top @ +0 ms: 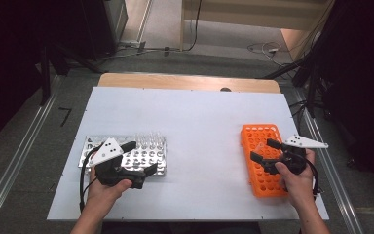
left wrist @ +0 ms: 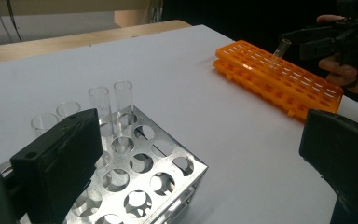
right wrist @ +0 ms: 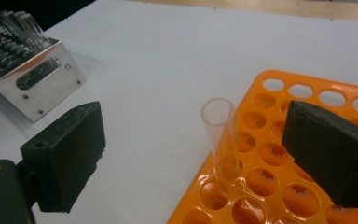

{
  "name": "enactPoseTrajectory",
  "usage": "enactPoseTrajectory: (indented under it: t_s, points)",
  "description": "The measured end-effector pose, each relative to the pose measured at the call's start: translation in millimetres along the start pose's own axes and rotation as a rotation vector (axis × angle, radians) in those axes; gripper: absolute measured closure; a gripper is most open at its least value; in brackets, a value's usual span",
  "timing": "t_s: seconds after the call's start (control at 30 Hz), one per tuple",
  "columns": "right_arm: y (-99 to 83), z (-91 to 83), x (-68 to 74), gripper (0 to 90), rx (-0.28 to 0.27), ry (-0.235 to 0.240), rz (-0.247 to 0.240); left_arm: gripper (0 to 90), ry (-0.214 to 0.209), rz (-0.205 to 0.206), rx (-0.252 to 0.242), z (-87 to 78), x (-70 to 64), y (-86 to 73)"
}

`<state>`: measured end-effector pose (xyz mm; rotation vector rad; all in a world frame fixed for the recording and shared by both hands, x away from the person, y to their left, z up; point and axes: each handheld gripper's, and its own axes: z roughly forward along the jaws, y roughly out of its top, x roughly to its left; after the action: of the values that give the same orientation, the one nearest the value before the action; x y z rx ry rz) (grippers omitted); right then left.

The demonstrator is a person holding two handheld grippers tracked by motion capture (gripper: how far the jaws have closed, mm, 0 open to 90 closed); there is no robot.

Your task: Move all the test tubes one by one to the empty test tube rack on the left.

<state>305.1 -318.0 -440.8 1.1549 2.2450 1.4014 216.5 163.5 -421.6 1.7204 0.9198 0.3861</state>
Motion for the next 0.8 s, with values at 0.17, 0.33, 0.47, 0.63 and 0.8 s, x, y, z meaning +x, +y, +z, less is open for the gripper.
enactPoseTrajectory:
  t_s: [0.17, 0.33, 0.47, 0.63, 0.8]
  points:
    - [-4.1, 5.3, -2.8, 22.7, 0.045, -0.031, 0.03, 0.0, 0.0, 0.005, 0.011, 1.2, -0.2, -0.3]
    - [-5.8, 13.3, -1.9, 40.5, 0.101, -0.083, 0.032, 0.0, 0.001, 0.003, 0.02, 2.7, -0.1, -1.0]
    - [-6.1, 16.7, -0.7, 51.3, 0.122, -0.121, 0.035, 0.0, 0.002, 0.004, 0.022, 2.8, 0.1, -1.2]
    - [-7.2, 21.5, 3.1, 57.4, 0.158, -0.17, -0.006, 0.0, 0.001, 0.002, 0.019, 2.5, -0.1, -1.0]
    - [-7.0, 25.3, 8.4, 65.0, 0.179, -0.229, -0.037, 0.0, 0.004, 0.002, 0.018, 2.2, -0.5, -0.9]
